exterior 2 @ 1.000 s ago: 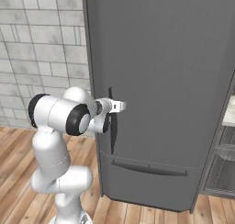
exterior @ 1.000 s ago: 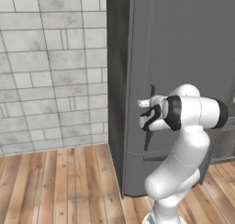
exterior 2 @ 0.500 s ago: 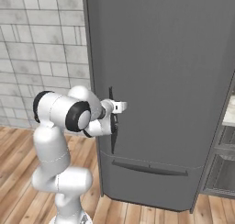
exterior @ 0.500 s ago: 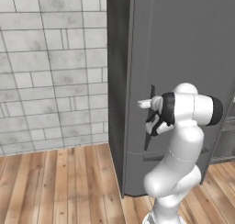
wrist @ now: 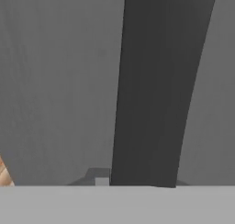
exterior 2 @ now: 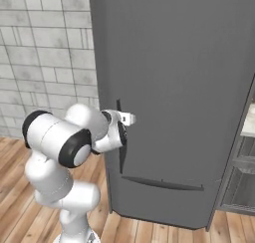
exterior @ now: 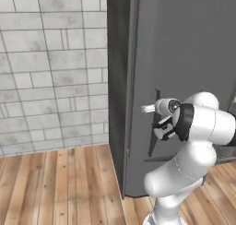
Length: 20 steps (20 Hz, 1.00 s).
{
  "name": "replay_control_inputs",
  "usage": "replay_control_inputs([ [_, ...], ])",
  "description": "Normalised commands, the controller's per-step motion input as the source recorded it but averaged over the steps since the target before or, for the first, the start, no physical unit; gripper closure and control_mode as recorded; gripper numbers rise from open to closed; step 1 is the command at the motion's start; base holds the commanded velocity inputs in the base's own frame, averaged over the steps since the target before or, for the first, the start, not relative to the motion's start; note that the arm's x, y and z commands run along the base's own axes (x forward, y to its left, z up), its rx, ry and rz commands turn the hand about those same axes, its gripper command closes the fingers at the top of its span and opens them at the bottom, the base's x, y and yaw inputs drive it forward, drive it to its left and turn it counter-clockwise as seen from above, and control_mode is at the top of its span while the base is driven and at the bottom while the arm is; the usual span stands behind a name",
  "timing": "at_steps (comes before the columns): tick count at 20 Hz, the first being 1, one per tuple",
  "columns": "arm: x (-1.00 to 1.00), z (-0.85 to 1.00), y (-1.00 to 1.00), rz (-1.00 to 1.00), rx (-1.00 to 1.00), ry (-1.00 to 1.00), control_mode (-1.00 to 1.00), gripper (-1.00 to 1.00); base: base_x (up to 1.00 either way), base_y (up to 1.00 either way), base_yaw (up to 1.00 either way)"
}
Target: Take the donuts from the fridge and place them on the empty tray on the dining counter.
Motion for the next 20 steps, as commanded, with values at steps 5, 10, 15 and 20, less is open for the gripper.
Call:
replay_control_inputs([
  [5, -0.7, 0.03, -0.07, 0.0, 0.0, 0.35, -1.0, 1.0, 0.0, 0.0, 0.0],
  [10, -0.91, 0.03, -0.33, 0.0, 0.0, 0.25, -1.0, 1.0, 0.0, 0.0, 0.0],
  [15, -0.78, 0.03, -0.47, 0.0, 0.0, 0.34, -1.0, 1.0, 0.0, 0.0, 0.0],
  [20, -0.74, 0.0, -0.59, 0.0, 0.0, 0.44, -1.0, 1.0, 0.0, 0.0, 0.0],
])
